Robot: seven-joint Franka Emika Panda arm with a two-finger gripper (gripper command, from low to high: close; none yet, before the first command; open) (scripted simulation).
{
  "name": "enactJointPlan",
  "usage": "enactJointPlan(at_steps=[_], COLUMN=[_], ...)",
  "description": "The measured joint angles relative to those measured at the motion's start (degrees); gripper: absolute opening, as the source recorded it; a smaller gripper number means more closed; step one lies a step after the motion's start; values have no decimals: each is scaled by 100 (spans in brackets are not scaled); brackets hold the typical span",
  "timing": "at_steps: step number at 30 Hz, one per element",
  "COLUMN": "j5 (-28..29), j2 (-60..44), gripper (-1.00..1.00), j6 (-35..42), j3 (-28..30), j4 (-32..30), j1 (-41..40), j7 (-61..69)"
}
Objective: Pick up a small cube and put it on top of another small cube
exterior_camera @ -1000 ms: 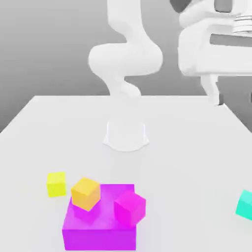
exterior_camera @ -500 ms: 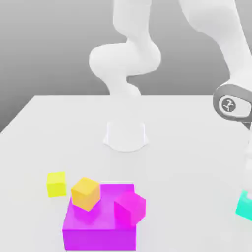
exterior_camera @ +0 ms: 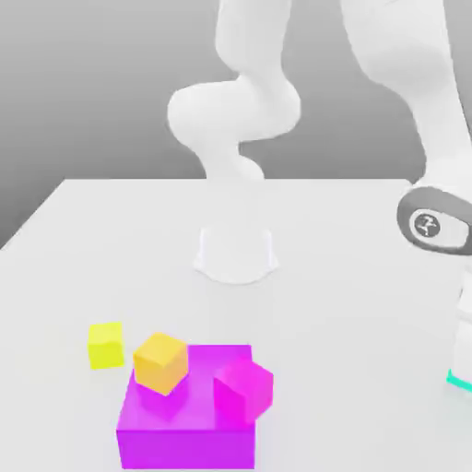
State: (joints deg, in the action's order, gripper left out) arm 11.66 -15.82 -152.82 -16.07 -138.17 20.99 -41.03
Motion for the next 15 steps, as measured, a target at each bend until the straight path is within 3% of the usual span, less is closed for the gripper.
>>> enactJointPlan(at_steps=[5, 13, 15], j5=[-354, -960, -1048], j2=[923, 2654, 2538], gripper=[-100, -100, -100], j6=[447, 1364, 1122], j3=[677, 1948, 2078], j4=[-414, -1172, -1299], j1=[-805, -2805, -2919], j7=[117, 282, 321])
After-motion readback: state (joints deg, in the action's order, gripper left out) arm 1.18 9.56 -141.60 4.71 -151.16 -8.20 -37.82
